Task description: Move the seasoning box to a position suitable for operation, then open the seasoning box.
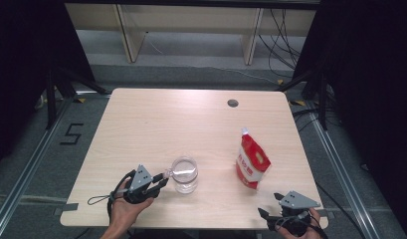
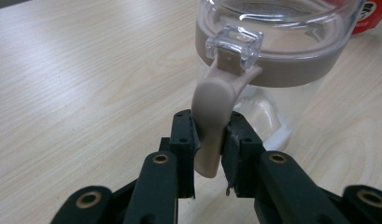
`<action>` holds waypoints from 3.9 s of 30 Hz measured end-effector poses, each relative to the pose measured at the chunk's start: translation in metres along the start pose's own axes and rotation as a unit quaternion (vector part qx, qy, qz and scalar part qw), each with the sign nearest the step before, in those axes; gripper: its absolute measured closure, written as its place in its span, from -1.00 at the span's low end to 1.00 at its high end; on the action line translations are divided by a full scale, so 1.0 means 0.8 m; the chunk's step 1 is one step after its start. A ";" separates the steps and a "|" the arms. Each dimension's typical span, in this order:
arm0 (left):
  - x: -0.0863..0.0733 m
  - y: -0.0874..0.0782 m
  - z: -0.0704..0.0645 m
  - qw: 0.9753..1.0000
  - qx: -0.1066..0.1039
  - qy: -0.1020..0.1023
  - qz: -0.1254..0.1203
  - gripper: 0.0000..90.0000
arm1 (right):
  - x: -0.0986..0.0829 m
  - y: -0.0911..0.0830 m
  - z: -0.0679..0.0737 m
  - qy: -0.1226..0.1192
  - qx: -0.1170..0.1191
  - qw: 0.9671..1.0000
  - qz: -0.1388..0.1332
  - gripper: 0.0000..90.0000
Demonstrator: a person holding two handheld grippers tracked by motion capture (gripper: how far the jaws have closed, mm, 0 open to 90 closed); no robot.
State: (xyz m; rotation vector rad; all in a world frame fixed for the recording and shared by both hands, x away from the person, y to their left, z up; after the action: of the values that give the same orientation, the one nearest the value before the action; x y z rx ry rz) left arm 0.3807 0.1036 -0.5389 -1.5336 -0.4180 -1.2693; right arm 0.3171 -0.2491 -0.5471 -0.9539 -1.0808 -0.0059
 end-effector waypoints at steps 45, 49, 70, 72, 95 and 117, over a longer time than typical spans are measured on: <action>-0.002 -0.024 -0.076 0.991 -0.125 0.052 -0.016 0.63 | 0.000 0.004 -0.004 -0.016 0.006 1.000 0.007 -0.44; -0.001 -0.024 -0.075 0.991 -0.127 0.046 -0.012 0.62 | -0.001 0.003 -0.005 -0.015 0.005 1.000 0.007 -0.44; -0.001 -0.038 -0.068 0.990 -0.139 0.004 -0.008 -0.24 | 0.001 0.007 -0.003 -0.019 0.016 1.000 0.008 -0.44; -0.001 -0.040 -0.068 0.990 -0.143 -0.005 -0.005 -0.27 | 0.001 0.008 -0.001 -0.012 0.014 1.000 0.011 -0.44; 0.044 -0.075 -0.065 0.979 -0.189 -0.055 -0.055 0.47 | 0.010 0.017 0.022 -0.015 0.057 0.998 -0.014 -0.44; 0.057 -0.053 -0.071 0.988 -0.140 0.027 -0.066 0.97 | 0.013 0.021 0.030 -0.013 0.058 0.998 -0.015 -0.38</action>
State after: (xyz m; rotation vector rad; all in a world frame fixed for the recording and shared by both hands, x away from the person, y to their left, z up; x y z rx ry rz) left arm 0.3360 0.0557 -0.4855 -1.7232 -0.3206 -1.5206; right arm 0.3120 -0.2187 -0.5475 -0.8348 -1.1079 0.0436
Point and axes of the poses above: each handheld gripper's, and its own axes: y roughly forward along the jaws, x roughly out of its top, z roughly to its left, the point moved 9 cm from there along y, roughly forward along the jaws, and after that the axes turned 14 degrees about x, right-handed, at the moved point
